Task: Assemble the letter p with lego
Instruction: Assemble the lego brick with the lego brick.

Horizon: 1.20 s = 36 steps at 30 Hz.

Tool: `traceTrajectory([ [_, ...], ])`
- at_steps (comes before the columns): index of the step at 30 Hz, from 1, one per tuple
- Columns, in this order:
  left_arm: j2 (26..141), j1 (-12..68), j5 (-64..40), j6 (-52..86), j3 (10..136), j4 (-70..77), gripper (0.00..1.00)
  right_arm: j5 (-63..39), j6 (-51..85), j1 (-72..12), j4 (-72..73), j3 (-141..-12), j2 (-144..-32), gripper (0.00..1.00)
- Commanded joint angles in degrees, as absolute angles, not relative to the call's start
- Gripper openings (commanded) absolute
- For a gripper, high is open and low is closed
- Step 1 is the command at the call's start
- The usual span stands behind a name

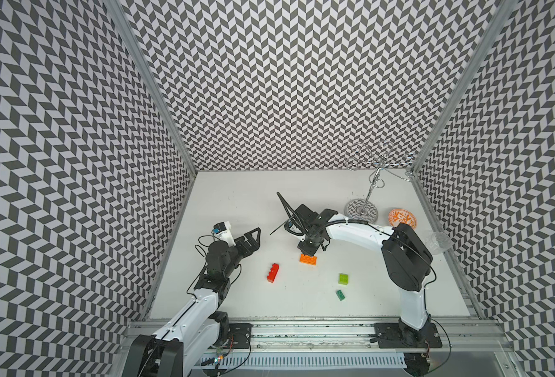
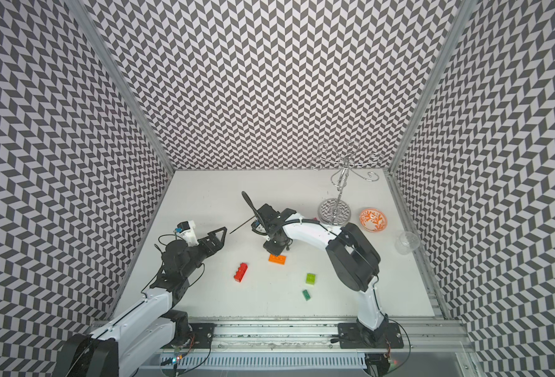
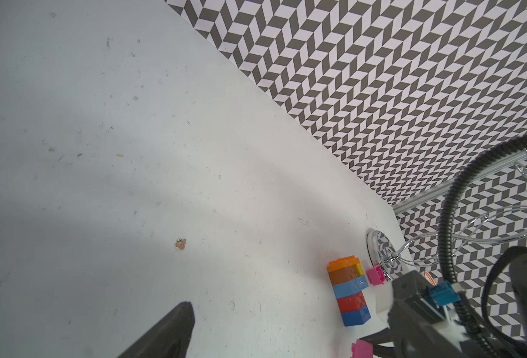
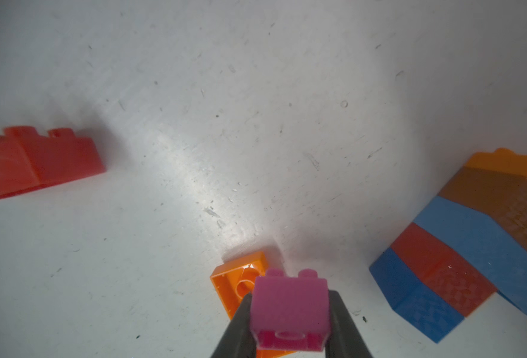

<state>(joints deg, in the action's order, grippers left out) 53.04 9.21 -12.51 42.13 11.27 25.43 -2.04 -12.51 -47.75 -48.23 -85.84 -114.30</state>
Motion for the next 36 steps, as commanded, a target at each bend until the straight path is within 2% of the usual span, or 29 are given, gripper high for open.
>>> traceTrajectory([
  [1, 54.28, 8.46, -13.47, 42.52, 10.72, 27.96, 1.00, 0.96, -14.67, -49.63, -51.62, -87.86, -115.63, 0.00],
  [26, 56.13, 7.67, -15.61, 42.80, 10.81, 29.01, 1.00, 2.97, -13.69, -54.08, -55.85, -89.57, -114.27, 0.00],
  [36, 56.27, 7.59, -15.91, 42.89, 10.72, 29.27, 1.00, 0.32, -12.75, -54.84, -55.59, -87.11, -112.68, 0.00],
])
